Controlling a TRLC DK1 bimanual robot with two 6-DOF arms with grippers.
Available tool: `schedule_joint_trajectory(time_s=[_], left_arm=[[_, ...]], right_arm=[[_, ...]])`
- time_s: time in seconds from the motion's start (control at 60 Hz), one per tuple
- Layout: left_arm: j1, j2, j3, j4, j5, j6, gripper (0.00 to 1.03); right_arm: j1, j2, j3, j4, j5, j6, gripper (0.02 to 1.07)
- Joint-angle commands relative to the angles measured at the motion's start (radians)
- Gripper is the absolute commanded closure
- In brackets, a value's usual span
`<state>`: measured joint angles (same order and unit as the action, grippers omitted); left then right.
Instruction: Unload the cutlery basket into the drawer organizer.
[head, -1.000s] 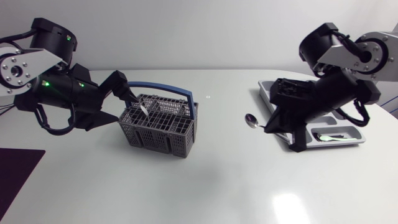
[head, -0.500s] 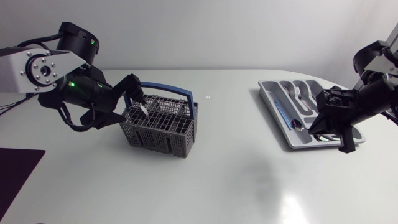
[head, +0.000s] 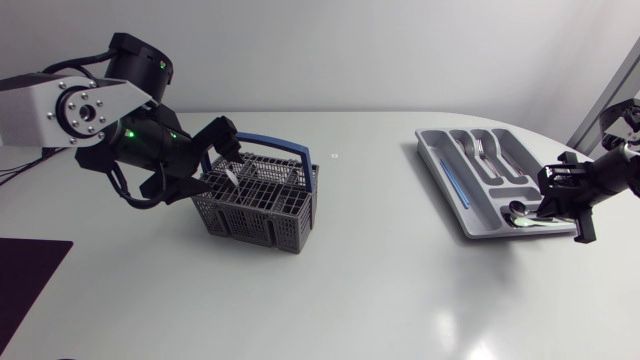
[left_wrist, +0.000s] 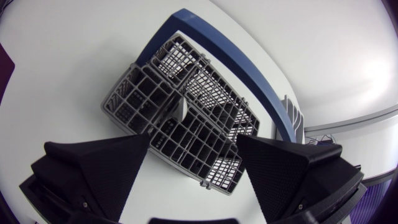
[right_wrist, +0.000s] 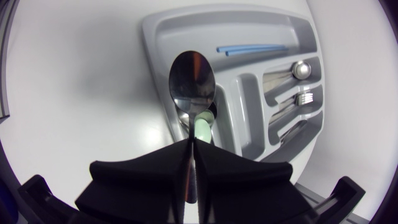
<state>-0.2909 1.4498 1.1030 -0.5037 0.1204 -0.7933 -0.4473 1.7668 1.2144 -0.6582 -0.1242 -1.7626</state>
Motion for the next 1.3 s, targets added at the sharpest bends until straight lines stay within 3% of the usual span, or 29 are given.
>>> schedule_joint_trajectory(time_s=[0.0, 0.217, 0.283, 0.317, 0.433, 0.533, 0.6, 0.75, 1.05, 1.167, 1.283], left_arm=[[-0.019, 0.021, 0.035, 0.002, -0.011, -0.03, 0.06], [-0.044, 0.049, 0.054, 0.004, -0.039, -0.035, 0.06], [-0.044, 0.055, 0.055, 0.007, -0.042, -0.034, 0.06], [-0.044, 0.058, 0.055, 0.008, -0.05, -0.034, 0.06], [-0.039, 0.07, 0.051, 0.014, -0.065, -0.029, 0.06], [-0.027, 0.077, 0.044, 0.017, -0.065, -0.02, 0.06], [-0.016, 0.077, 0.038, 0.019, -0.065, -0.015, 0.07], [0.009, 0.077, 0.011, 0.048, -0.065, 0.012, 0.12], [0.009, 0.073, -0.031, 0.086, -0.065, 0.057, 0.32], [0.006, 0.075, -0.035, 0.097, -0.065, 0.066, 0.44], [0.004, 0.09, -0.035, 0.102, -0.064, 0.08, 0.45]], right_arm=[[-0.024, 0.068, 0.04, 0.029, 0.021, -0.055, 1.01], [-0.05, 0.16, 0.106, 0.069, 0.055, -0.072, 0.98], [-0.053, 0.172, 0.119, 0.071, 0.057, -0.074, 0.74], [-0.053, 0.178, 0.125, 0.069, 0.061, -0.074, 0.54], [-0.053, 0.186, 0.126, 0.081, 0.07, -0.07, 0.49], [-0.053, 0.181, 0.126, 0.08, 0.07, -0.067, 0.18], [-0.051, 0.175, 0.125, 0.077, 0.07, -0.063, 0.09], [-0.041, 0.137, 0.103, 0.074, 0.067, -0.047, 0.08], [0.039, -0.03, 0.017, 0.051, 0.008, 0.041, 0.08], [0.085, -0.107, -0.006, 0.015, -0.023, 0.089, 0.08], [0.148, -0.196, -0.055, -0.001, -0.04, 0.146, 0.08]])
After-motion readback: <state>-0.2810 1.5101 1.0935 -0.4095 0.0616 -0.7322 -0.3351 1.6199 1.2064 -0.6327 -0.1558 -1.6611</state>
